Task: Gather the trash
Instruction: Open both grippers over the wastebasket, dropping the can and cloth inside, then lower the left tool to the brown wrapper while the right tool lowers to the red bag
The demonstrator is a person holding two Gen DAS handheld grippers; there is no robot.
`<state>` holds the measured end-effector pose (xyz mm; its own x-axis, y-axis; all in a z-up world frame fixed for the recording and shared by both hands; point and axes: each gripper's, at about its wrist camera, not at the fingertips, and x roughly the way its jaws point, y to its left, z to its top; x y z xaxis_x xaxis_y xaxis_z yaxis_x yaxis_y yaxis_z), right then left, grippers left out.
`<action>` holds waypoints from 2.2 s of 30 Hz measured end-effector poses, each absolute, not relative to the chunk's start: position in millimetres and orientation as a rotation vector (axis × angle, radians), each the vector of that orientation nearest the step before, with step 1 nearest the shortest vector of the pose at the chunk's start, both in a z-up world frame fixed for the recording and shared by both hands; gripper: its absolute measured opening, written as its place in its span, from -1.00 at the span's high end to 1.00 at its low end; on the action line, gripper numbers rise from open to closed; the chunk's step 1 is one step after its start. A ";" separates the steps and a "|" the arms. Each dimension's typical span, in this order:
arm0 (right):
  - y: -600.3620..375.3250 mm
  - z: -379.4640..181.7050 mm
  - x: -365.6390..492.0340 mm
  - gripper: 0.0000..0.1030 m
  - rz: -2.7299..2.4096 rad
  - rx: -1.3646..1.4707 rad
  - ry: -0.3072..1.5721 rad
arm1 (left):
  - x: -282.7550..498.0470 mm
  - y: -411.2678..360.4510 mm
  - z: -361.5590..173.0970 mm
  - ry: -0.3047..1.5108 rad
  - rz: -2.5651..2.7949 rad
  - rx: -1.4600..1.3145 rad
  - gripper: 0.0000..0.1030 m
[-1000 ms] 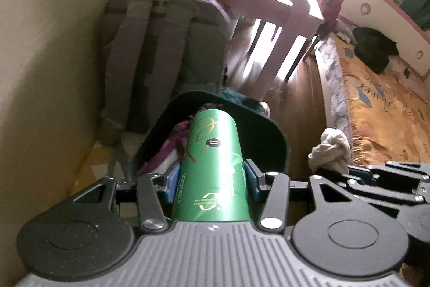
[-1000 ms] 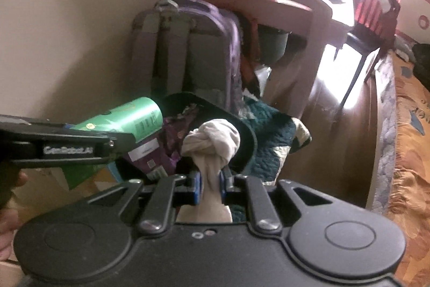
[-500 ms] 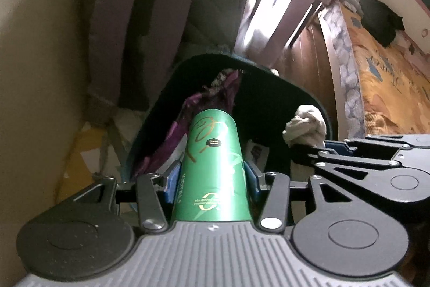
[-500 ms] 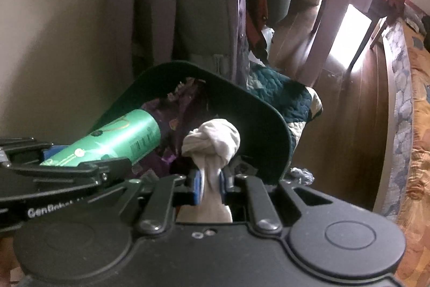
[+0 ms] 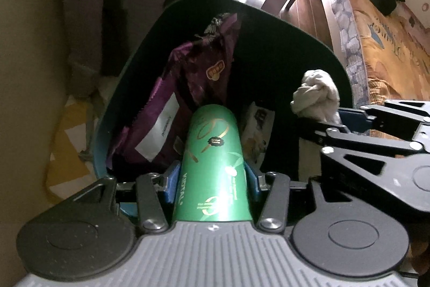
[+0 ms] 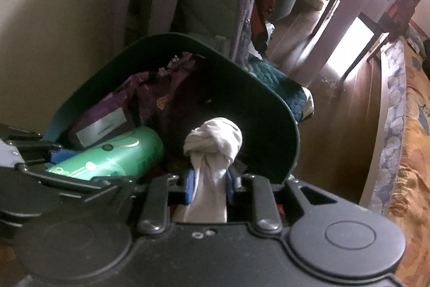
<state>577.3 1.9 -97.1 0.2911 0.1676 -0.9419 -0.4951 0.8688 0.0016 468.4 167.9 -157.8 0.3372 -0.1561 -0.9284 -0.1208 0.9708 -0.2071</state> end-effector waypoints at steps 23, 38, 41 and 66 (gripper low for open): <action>-80.4 -13.2 526.6 -0.43 0.521 -0.186 1.079 | 439.0 154.7 -107.2 1.057 0.001 -0.316 -0.41; -238.4 7.3 514.6 -0.69 0.694 -0.262 0.962 | 412.8 3.9 -45.4 0.868 0.138 -0.422 -0.54; -272.0 -1.3 521.3 -0.72 0.692 -0.285 0.983 | 427.4 -29.2 -54.7 0.886 0.128 -0.434 -0.54; -361.1 -432.8 626.5 -0.93 0.457 -0.118 1.153 | 568.2 -154.7 -501.9 1.229 -0.021 -0.168 -0.54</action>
